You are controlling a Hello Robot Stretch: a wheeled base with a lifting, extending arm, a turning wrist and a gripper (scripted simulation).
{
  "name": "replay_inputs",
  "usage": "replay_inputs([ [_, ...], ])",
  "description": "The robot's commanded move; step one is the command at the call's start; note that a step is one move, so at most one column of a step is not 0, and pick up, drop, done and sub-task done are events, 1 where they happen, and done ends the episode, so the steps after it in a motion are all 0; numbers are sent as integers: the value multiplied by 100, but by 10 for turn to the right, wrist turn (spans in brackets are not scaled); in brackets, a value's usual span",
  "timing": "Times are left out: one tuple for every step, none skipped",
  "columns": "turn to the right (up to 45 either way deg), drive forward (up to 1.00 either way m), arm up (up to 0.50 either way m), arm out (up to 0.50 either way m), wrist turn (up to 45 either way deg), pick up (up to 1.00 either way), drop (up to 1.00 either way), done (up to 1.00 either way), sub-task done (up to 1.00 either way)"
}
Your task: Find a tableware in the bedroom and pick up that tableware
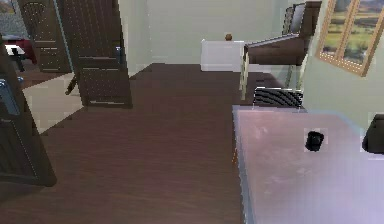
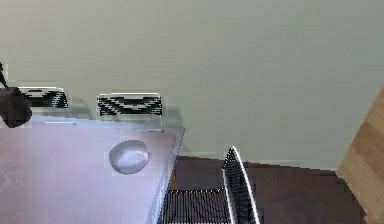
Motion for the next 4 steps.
replay_inputs([
  [-150,0,0,0,0,0,0,0,0],
  [0,0,50,0,0,0,0,0,0],
  [0,0,30,0,0,0,0,0,0],
  [0,0,0,40,0,0,0,0,0],
])
